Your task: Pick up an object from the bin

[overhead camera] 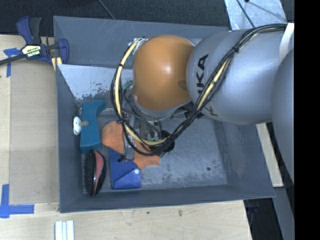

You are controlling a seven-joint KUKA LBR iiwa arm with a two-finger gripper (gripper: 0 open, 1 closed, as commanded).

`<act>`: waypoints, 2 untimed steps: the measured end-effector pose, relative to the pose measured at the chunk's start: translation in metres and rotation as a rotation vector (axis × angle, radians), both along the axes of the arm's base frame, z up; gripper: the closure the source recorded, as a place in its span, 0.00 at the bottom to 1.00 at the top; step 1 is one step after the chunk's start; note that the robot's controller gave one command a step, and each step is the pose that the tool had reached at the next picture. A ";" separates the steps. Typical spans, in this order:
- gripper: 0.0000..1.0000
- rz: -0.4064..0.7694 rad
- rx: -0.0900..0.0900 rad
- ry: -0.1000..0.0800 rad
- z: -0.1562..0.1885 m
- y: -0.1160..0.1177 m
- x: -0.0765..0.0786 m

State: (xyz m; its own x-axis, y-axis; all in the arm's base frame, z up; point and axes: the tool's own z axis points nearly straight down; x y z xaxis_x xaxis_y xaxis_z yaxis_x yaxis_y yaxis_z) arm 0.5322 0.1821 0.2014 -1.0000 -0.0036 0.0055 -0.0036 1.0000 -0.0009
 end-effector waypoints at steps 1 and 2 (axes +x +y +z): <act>0.00 -0.003 0.002 -0.008 0.005 -0.001 0.002; 0.00 0.058 0.005 -0.015 -0.025 -0.014 0.018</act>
Offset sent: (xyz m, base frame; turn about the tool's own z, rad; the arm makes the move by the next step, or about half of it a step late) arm 0.0457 -0.0462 -0.0947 -0.1621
